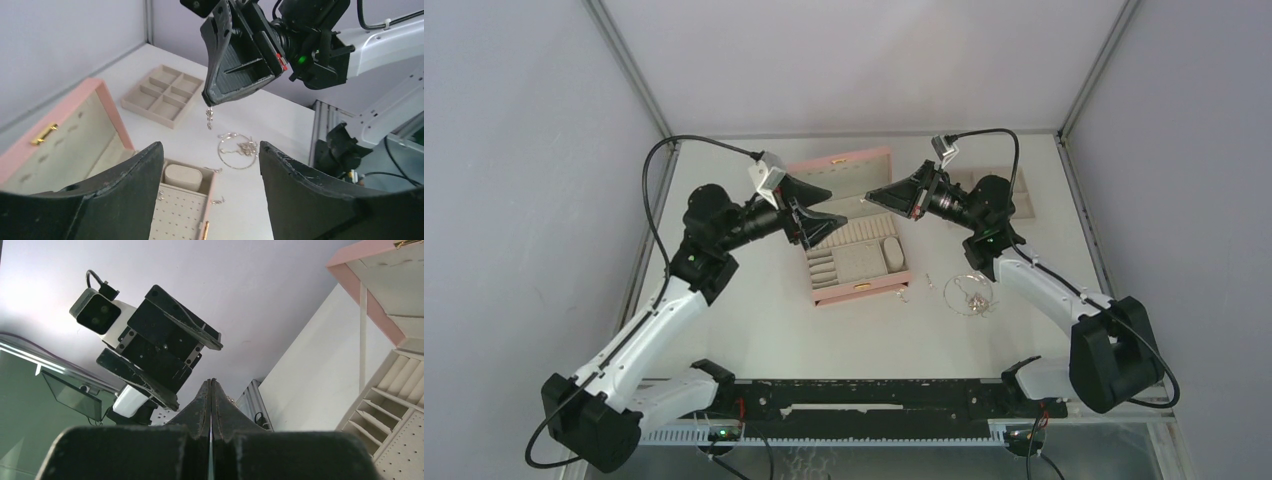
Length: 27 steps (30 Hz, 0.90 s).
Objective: Organize the mixed jewelry
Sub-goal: Pick up the jewelry from the center of the board.
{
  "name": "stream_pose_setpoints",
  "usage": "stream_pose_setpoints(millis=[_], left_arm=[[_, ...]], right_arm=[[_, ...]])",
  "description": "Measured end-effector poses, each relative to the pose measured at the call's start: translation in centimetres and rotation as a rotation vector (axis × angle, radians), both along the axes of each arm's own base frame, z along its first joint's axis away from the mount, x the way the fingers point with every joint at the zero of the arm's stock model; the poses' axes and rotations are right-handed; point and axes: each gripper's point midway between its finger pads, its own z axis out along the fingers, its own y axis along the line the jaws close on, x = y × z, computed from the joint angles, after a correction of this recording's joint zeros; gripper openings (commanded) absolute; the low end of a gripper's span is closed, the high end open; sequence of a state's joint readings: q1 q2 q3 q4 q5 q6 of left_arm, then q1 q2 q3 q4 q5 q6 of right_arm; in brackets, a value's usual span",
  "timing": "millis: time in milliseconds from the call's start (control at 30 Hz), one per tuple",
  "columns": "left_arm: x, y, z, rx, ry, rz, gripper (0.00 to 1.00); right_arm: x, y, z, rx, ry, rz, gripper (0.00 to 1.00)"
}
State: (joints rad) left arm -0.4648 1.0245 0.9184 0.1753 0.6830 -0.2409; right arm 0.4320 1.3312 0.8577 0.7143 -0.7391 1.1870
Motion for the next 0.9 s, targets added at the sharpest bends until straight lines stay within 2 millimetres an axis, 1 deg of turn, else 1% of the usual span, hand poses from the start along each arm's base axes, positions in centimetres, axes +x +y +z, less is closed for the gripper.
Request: stream_pose_setpoints(millis=[67,200,400,600,900], left_arm=[[0.3,0.0,0.6,-0.008,-0.044,0.005,0.74],[0.8,-0.4,1.1,-0.025,-0.073,0.0,0.73],[1.6,-1.3,0.6,-0.039,-0.06,-0.022,0.7],[1.6,-2.3,0.4,-0.064,-0.037,-0.058,0.66],[1.2,-3.0,1.5,-0.108,-0.064,-0.105,0.65]], right_arm=[[0.1,0.0,-0.1,0.002,0.004,0.001,0.0],[0.1,0.1,-0.1,0.004,0.004,0.004,0.0],[0.0,0.0,0.1,0.008,-0.005,0.005,0.0],[0.0,0.0,0.2,0.01,-0.009,0.005,0.0],[-0.3,0.1,0.2,0.008,-0.014,0.022,0.0]])
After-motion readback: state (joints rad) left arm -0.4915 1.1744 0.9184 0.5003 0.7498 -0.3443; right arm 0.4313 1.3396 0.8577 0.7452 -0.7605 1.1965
